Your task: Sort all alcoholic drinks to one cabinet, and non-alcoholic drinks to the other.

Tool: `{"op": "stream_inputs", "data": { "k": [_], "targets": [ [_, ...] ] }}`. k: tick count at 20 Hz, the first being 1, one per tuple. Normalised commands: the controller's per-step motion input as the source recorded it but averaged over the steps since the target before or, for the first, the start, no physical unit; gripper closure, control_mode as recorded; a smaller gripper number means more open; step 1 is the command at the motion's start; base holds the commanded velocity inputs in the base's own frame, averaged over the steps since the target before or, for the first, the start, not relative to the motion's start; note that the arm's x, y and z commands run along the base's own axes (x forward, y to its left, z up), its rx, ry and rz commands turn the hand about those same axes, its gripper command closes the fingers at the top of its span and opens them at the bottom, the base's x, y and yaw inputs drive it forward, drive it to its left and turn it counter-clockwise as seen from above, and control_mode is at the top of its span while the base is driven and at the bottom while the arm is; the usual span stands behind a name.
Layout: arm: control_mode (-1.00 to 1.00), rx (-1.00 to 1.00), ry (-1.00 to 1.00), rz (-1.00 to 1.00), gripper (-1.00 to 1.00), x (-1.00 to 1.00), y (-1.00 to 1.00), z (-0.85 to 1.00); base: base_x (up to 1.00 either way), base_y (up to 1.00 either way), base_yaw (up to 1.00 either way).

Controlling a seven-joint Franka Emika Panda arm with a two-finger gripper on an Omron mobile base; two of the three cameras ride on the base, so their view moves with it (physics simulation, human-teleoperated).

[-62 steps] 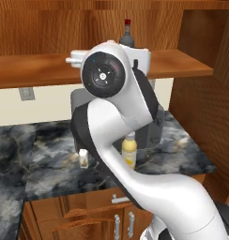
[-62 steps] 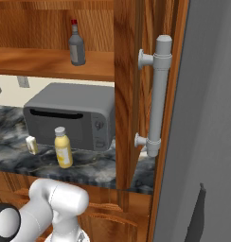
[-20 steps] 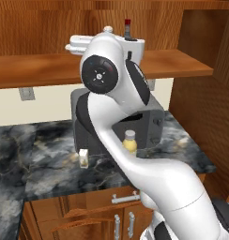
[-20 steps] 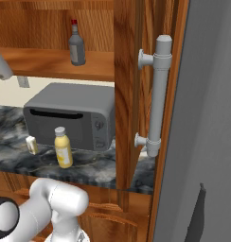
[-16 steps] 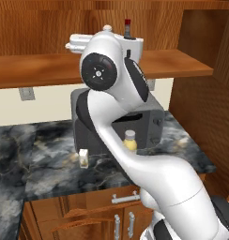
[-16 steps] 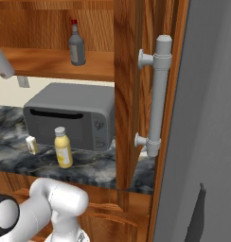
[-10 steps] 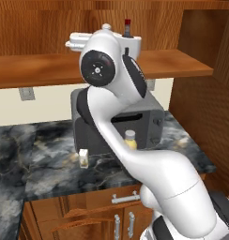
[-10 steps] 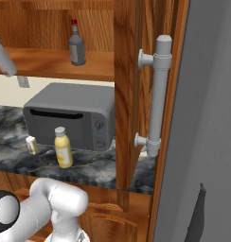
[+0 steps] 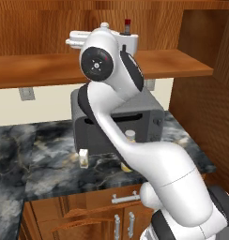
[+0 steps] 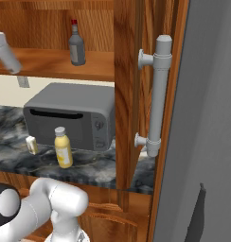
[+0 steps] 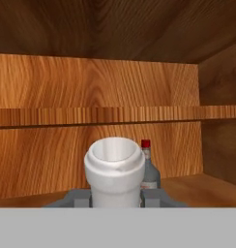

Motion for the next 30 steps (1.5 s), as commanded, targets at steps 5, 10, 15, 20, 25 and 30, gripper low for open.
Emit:
{"op": "stream_inputs", "data": {
  "k": [5,10,15,20,25,30],
  "targets": [
    [-1.00,0.00,0.00,0.02,1.00,0.25,0.00,0.00,0.00,0.00,0.00],
    [-1.00,0.00,0.00,0.03,1.00,0.29,0.00,0.00,0.00,0.00,0.00],
    [-1.00,0.00,0.00,0.02,1.00,0.32,0.00,0.00,0.00,0.00,0.00],
    [-1.00,0.00,0.00,0.01,1.00,0.33,0.00,0.00,0.00,0.00,0.00],
    [-1.00,0.00,0.02,0.00,1.00,0.34,0.01,0.00,0.00,0.00,0.00],
    [-1.00,0.00,0.06,0.00,1.00,0.40,0.05,0.00,0.00,0.00,0.00]
  ]
}}
